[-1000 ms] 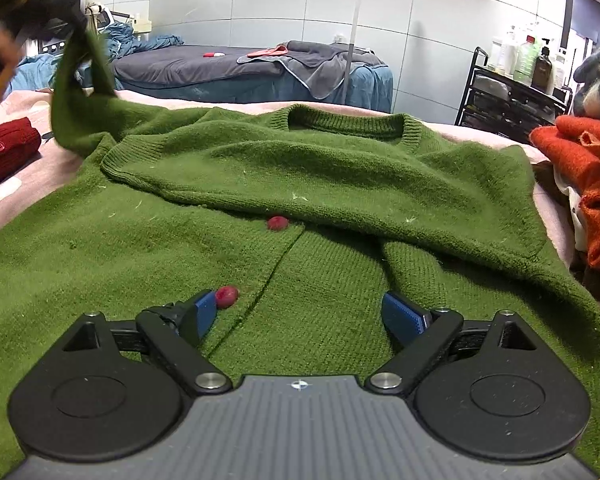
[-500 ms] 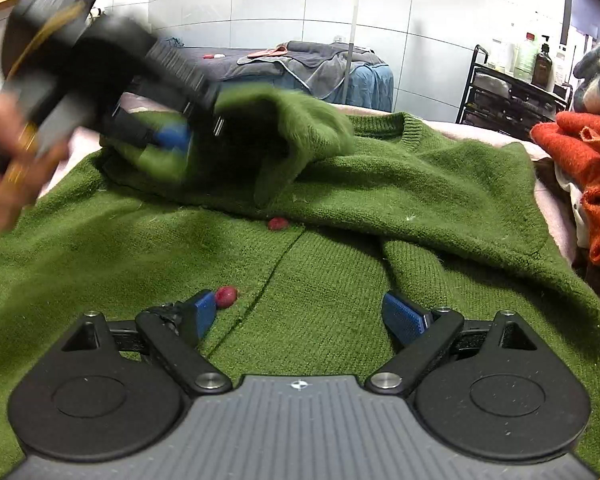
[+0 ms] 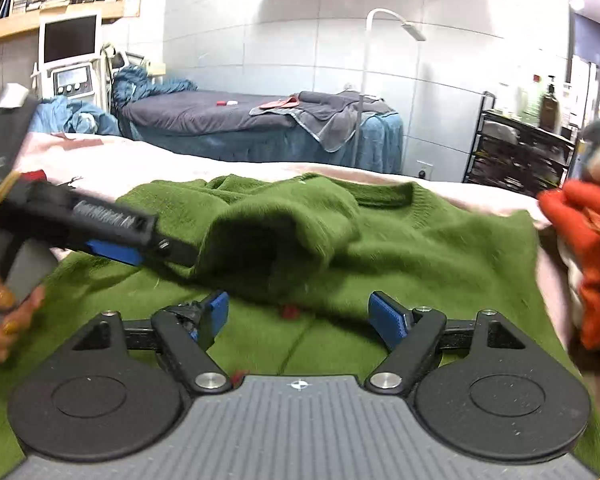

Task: Fold small clothes

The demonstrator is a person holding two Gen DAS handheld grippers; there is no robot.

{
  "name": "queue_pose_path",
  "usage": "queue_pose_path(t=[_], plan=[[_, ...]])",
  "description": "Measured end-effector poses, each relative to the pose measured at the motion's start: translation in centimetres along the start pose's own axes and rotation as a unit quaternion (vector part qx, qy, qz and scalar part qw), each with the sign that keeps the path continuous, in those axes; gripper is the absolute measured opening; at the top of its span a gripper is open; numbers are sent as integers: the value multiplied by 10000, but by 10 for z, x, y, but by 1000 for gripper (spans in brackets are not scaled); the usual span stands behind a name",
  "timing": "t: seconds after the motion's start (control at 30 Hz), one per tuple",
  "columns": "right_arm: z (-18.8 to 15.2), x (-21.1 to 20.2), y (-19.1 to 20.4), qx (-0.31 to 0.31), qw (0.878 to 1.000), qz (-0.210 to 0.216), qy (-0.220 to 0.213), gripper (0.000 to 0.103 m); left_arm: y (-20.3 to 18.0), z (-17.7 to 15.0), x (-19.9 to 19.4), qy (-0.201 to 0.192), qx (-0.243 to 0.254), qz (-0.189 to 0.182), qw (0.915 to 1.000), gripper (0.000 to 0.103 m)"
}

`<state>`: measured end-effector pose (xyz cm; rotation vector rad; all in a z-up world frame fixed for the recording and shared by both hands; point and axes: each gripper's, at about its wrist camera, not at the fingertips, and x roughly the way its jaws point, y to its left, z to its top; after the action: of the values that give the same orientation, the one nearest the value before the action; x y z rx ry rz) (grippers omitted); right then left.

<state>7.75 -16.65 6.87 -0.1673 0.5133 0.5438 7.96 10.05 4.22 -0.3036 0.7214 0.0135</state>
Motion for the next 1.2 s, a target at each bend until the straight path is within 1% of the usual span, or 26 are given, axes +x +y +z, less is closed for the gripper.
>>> queue_pose_path(t=[0.07, 0.1, 0.17, 0.23, 0.27, 0.3, 0.37, 0.43, 0.47, 0.5, 0.53, 0.6, 0.63, 0.67, 0.73, 0.77, 0.83, 0.87, 0.9, 0.93, 0.97, 1.0, 1.03, 1.07, 1.1, 1.2], plan=[[8, 23, -3, 143, 9996, -58, 220, 78, -5, -2, -8, -166, 422, 461, 9979, 86], [10, 36, -6, 233, 9989, -142, 389, 73, -5, -3, -11, -201, 646, 678, 9954, 86], [12, 48, -13, 580, 9971, -115, 471, 71, -4, -1, -12, -192, 957, 1015, 9900, 86], [16, 54, -20, 925, 9950, 111, 360, 66, 4, -3, -16, -210, 1012, 1162, 9878, 86], [18, 56, -23, 1008, 9941, 232, 326, 41, 7, -4, -16, -213, 984, 1209, 9875, 86], [20, 58, -25, 984, 9944, 203, 335, 14, 10, -3, -15, -193, 952, 1275, 9871, 86], [27, 51, -25, 668, 9975, -80, 193, 13, 16, 0, -8, -82, 896, 1438, 9855, 86], [36, 31, -24, -22, 9980, -601, -213, 13, 23, 1, 2, 110, 703, 1494, 9862, 86], [40, 22, -23, -469, 9939, -919, -380, 13, 29, 1, 5, 189, 567, 1487, 9871, 86], [42, 13, -22, -973, 9860, -1255, -500, 12, 33, 1, 7, 241, 436, 1479, 9877, 86], [43, 7, -23, -1473, 9743, -1614, -552, 12, 37, 1, 8, 255, 335, 1448, 9886, 88], [36, 3, -32, -2227, 9484, -2228, -351, 12, 40, 1, 8, 241, 290, 1440, 9889, 89], [31, 3, -40, -2319, 9437, -2353, -160, 12, 40, 0, 9, 237, 318, 1454, 9886, 90], [25, 2, -48, -2277, 9446, -2363, 6, 12, 39, -1, 9, 225, 352, 1472, 9882, 91], [8, 3, -59, -2335, 9467, -2167, 486, 12, 40, -2, 9, 199, 359, 1505, 9878, 93], [-1, 4, -58, -2501, 9423, -2142, 605, 15, 40, -2, 9, 196, 337, 1509, 9878, 94], [-15, 2, -54, -2597, 9412, -2026, 746, 39, 42, -2, 9, 207, 299, 1496, 9881, 96], [-19, -1, -51, -2659, 9391, -2037, 770, 64, 43, -1, 10, 208, 285, 1490, 9882, 96], [-21, -5, -47, -2679, 9374, -2106, 725, 78, 43, -1, 9, 206, 273, 1492, 9882, 96], [-20, -10, -43, -2623, 9385, -2151, 643, 79, 42, -1, 10, 203, 269, 1497, 9882, 96], [-17, -19, -39, -2501, 9445, -2061, 535, 80, 41, 1, 12, 191, 269, 1510, 9880, 96], [-12, -27, -36, -2398, 9508, -1915, 425, 83, 39, 2, 13, 145, 263, 1535, 9877, 96], [-7, -34, -30, -2329, 9545, -1835, 318, 87, 38, 2, 9, 45, 271, 1571, 9872, 96], [-2, -41, -23, -2287, 9567, -1792, 196, 95, 36, 2, 5, -82, 304, 1608, 9865, 96], [5, -50, -17, -2249, 9598, -1680, 3, 99, 33, 2, 1, -213, 355, 1638, 9856, 96], [30, -57, 0, -2211, 9661, -1281, -367, 103, 20, 5, -5, -587, 723, 1742, 9803, 98]])
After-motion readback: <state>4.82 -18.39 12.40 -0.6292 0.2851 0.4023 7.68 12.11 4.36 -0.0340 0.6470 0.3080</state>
